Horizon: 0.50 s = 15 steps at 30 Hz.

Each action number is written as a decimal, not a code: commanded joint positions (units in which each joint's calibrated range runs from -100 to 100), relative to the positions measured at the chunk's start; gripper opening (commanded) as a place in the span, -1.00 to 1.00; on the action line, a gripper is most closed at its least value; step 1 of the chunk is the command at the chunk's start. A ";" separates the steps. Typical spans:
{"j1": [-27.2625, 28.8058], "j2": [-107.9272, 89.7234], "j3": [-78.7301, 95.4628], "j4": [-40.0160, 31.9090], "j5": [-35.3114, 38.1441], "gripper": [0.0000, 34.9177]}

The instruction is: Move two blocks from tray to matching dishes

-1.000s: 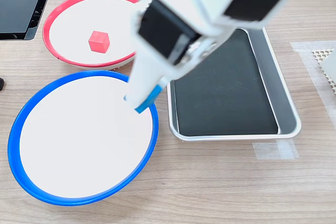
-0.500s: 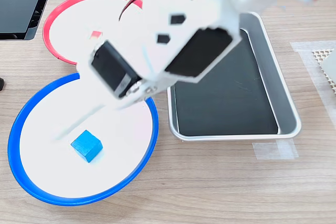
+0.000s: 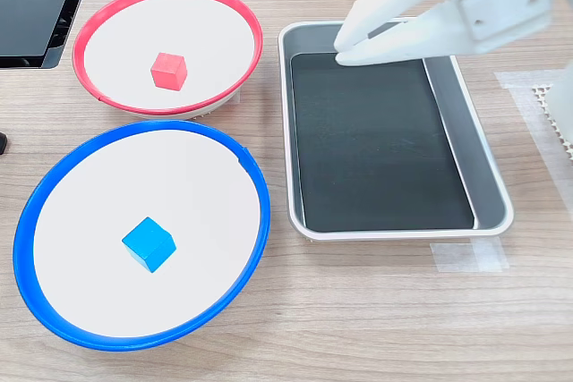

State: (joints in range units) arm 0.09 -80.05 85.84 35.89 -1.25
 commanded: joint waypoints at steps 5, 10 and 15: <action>1.09 -18.93 14.16 9.06 -0.24 -0.99; 2.50 -19.01 14.16 11.61 -0.20 -0.99; 2.03 -19.01 14.16 11.61 0.10 -0.98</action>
State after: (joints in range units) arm 1.95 -99.15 100.00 47.31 -1.44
